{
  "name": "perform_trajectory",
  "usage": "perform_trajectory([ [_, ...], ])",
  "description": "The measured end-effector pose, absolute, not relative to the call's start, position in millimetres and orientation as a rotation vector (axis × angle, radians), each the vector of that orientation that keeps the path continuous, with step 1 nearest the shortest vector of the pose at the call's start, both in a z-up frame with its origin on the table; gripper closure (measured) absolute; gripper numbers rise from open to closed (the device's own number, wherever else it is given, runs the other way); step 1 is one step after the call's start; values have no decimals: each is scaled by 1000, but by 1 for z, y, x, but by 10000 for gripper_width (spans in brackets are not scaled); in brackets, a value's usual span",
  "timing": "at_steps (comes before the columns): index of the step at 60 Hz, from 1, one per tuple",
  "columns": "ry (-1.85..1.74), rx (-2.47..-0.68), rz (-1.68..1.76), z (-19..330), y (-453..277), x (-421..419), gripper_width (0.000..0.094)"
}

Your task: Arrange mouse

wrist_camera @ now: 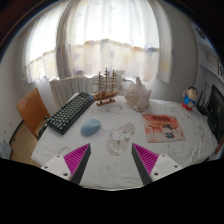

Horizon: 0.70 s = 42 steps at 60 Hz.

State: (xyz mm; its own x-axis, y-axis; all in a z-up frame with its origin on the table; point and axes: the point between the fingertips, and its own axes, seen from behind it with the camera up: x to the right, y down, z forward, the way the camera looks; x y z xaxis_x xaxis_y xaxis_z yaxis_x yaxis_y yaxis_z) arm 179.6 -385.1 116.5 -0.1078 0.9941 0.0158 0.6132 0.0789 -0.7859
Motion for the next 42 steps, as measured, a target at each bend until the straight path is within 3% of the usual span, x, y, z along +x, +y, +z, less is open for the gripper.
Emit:
perform_trajectory([
  [15, -1814, -1582, 883, 76, -466, 145, 85],
  [42, -1722, -1673, 847, 8, -508, 77, 84],
])
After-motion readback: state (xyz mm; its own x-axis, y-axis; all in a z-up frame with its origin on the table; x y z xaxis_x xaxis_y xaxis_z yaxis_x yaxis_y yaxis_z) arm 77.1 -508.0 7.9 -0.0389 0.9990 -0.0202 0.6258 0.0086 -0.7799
